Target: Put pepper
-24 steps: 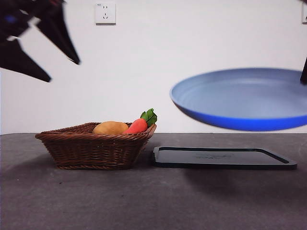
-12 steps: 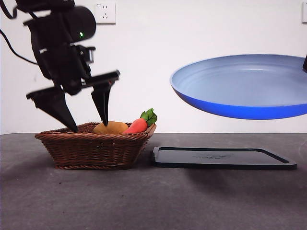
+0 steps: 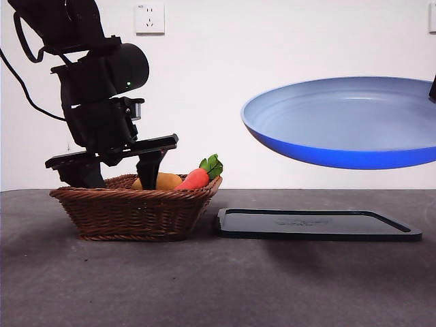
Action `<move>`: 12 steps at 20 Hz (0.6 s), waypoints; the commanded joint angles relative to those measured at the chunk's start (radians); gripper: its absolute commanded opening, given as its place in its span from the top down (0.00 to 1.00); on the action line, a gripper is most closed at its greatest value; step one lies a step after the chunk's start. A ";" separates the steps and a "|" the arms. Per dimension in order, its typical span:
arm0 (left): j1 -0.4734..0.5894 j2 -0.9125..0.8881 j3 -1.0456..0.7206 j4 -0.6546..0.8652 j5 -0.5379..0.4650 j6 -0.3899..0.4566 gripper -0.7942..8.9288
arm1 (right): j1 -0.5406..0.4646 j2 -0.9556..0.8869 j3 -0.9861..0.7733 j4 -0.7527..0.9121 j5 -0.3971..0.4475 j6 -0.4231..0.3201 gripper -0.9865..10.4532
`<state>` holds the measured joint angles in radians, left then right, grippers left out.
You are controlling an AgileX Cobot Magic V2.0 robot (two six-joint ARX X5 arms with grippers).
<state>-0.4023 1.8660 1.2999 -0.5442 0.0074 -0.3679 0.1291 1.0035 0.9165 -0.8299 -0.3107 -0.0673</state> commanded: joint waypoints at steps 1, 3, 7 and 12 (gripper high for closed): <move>-0.009 0.025 0.018 0.005 0.013 -0.007 0.73 | 0.002 0.003 0.023 0.017 -0.005 0.006 0.91; -0.011 0.025 0.018 0.005 0.026 -0.027 0.77 | 0.002 0.003 0.023 0.020 -0.005 0.006 0.91; -0.011 0.008 0.018 0.003 0.027 -0.057 0.79 | 0.002 0.003 0.023 0.020 -0.005 0.006 0.91; -0.011 -0.054 0.051 -0.041 0.052 -0.056 0.79 | 0.002 0.004 0.023 0.021 -0.005 0.007 0.91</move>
<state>-0.4068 1.7939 1.3296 -0.5858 0.0563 -0.4236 0.1291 1.0035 0.9165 -0.8219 -0.3103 -0.0673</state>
